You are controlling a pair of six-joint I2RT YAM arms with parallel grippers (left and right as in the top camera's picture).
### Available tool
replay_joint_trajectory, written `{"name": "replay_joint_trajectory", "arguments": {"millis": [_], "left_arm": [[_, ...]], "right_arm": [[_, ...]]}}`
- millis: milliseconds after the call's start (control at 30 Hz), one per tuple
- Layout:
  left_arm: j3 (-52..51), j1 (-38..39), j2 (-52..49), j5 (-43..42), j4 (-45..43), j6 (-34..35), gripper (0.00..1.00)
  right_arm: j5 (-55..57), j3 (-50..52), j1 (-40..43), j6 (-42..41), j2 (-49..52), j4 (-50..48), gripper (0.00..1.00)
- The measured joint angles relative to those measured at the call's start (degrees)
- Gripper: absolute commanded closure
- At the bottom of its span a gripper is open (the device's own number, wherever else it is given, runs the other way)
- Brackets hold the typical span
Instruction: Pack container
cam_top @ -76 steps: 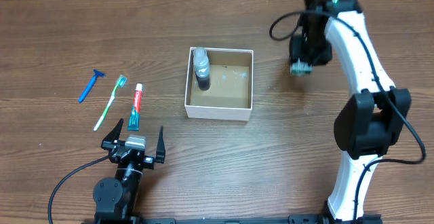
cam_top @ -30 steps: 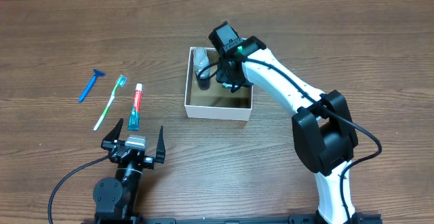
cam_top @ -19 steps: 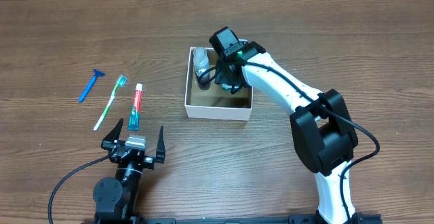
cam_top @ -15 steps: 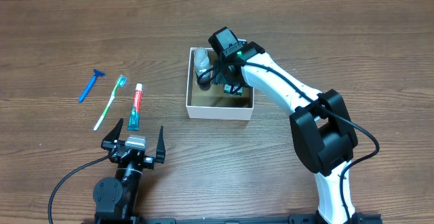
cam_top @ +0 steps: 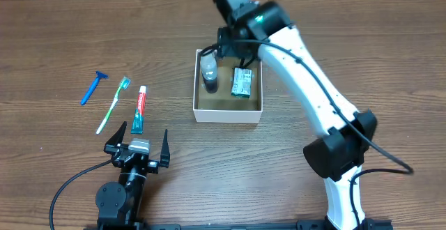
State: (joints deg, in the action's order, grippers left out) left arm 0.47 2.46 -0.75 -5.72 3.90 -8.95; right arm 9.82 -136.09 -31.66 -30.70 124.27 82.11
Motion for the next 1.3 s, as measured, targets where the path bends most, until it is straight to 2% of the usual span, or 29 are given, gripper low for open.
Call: {"name": "replay_joint_trajectory", "arguments": {"millis": [33, 100, 167, 433, 633, 733, 833, 1000, 1067, 1200, 1300], "left_arm": [[0.00, 0.00, 0.00, 0.00, 0.00, 0.00, 0.00], [0.00, 0.00, 0.00, 0.00, -0.04, 0.00, 0.00], [0.00, 0.00, 0.00, 0.00, -0.04, 0.00, 0.00], [0.00, 0.00, 0.00, 0.00, -0.04, -1.29, 0.00], [0.00, 0.00, 0.00, 1.07, 0.00, -3.72, 0.00], [0.00, 0.00, 0.00, 4.42, -0.04, -4.44, 0.00], [0.00, 0.00, 0.00, 3.98, -0.02, -4.24, 0.00], [1.25, 0.00, -0.07, 1.38, 2.60, 3.23, 0.00], [5.90, 0.00, -2.25, 1.03, 7.19, 5.55, 0.00], [24.44, 0.00, -16.96, 0.46, 16.06, 7.39, 0.00], [40.09, -0.02, -31.47, -1.49, 29.73, 5.01, 0.00]], "right_arm": [[0.79, -5.90, 0.70, -0.13, -0.76, 5.14, 0.00], [2.60, -13.27, 3.21, 0.52, -1.68, 12.68, 0.00], [3.08, -16.22, 8.33, 1.92, -3.32, 14.62, 0.00], [1.01, -16.92, 33.79, 3.34, -4.72, 14.95, 0.00], [0.70, -16.92, 48.50, 3.76, -4.72, 14.99, 0.00], [0.68, -16.92, 52.37, 4.48, -4.72, 14.99, 0.00], [0.66, -16.92, 53.57, 4.90, -4.72, 14.99, 0.00], [0.66, -16.92, 53.64, 5.27, -4.72, 14.97, 0.00], [0.55, -16.92, 53.64, 5.29, -4.72, 15.02, 0.00], [0.50, -16.92, 53.64, 5.31, -4.72, 15.02, 0.00], [0.39, -16.92, 53.64, 5.35, -4.72, 15.06, 0.00]]}}
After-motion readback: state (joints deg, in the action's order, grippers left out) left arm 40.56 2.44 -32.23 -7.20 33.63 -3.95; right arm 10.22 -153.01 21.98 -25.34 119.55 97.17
